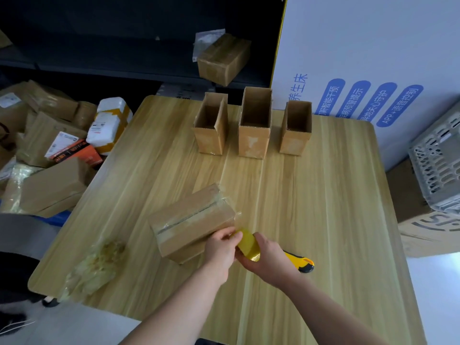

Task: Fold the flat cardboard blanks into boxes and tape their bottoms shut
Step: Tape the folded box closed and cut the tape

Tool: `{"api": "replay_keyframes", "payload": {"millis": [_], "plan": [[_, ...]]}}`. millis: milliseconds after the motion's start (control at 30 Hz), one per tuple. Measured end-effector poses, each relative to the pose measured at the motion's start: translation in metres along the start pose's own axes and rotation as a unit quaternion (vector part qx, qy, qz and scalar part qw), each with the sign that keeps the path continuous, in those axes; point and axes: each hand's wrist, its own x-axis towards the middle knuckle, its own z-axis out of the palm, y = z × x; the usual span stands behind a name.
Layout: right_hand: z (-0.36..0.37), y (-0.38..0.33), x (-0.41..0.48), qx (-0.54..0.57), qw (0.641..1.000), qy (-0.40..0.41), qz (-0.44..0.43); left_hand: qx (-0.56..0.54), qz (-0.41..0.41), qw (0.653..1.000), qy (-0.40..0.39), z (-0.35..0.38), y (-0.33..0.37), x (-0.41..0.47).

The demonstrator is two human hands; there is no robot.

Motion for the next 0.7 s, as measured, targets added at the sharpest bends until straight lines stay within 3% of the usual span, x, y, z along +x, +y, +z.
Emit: {"api": "replay_keyframes", "payload": {"millis": [133, 200, 267, 433, 567, 700], "plan": [[-0.008, 0.022, -0.002, 0.016, 1.000, 0.017, -0.014, -0.030, 0.013, 0.999, 0.020, 0.001, 0.012, 0.003], [-0.014, 0.041, 0.002, -0.073, 0.996, 0.041, 0.022, -0.012, 0.013, 1.000, 0.015, -0.004, 0.016, 0.003], [-0.014, 0.057, 0.006, -0.174, 0.982, 0.009, 0.074, 0.019, 0.014, 1.000, 0.004, -0.008, 0.018, 0.003], [0.000, 0.078, 0.011, -0.257, 0.958, -0.055, 0.114, 0.091, 0.036, 0.995, -0.023, -0.018, 0.018, 0.011], [-0.011, 0.071, 0.011, -0.247, 0.958, -0.086, 0.118, 0.124, 0.040, 0.991, -0.038, -0.024, 0.021, 0.017], [-0.048, 0.051, 0.000, -0.162, 0.985, -0.008, 0.051, 0.116, 0.044, 0.991, -0.056, -0.026, 0.020, 0.018]]}}
